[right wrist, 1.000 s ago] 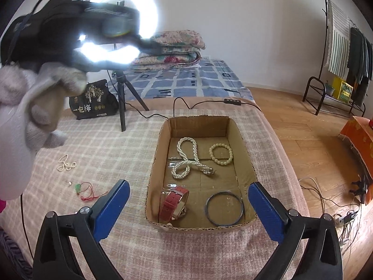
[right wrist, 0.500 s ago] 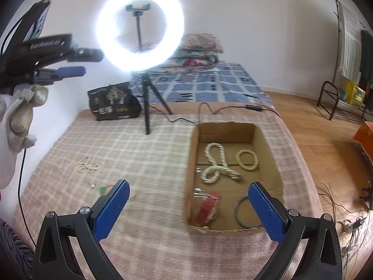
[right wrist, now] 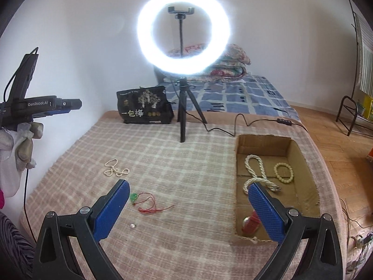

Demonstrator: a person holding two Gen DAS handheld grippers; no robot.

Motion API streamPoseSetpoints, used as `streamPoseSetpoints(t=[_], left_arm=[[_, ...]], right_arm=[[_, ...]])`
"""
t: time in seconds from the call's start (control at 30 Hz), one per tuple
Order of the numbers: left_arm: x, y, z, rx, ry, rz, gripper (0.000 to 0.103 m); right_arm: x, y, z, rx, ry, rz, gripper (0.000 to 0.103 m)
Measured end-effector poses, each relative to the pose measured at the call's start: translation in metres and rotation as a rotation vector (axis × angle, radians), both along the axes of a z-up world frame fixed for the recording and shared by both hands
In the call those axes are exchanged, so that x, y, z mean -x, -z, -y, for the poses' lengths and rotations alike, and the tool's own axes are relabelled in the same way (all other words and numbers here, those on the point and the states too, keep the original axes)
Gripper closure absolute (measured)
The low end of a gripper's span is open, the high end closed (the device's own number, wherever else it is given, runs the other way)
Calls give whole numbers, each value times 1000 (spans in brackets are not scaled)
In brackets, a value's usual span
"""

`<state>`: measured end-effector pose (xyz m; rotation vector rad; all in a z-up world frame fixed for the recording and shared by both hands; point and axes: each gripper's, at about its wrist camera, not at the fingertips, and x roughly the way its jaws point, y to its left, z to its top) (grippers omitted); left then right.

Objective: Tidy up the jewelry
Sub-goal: 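Move both open tools over the pearl earrings on the blanket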

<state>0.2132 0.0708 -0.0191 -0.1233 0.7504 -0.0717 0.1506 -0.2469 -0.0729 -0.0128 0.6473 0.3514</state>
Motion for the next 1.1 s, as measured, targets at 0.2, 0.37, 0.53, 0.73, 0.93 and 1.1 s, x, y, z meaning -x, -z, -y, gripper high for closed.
streamPoseSetpoints(t=[0.2,0.37,0.53,0.73,0.93,1.1], left_arm=[[0,27,-27,25,-32,-70,34],[-6,54,-34,53,-4,-145,35],[-9,74,-28,79,21,-183,35],[-11,100,-8,92,85,-253,46],[-14,123,15,103,157,-332,55],[-18,133,25,101,188,-361,55]], right_arm=[[8,22,-31,10,-59,-39,1],[16,43,-51,17,-102,-85,5],[18,62,-72,43,-174,-133,20],[7,90,-84,17,-223,-284,50],[-7,120,-87,-99,-227,-444,68],[-16,130,-86,-119,-195,-482,69]])
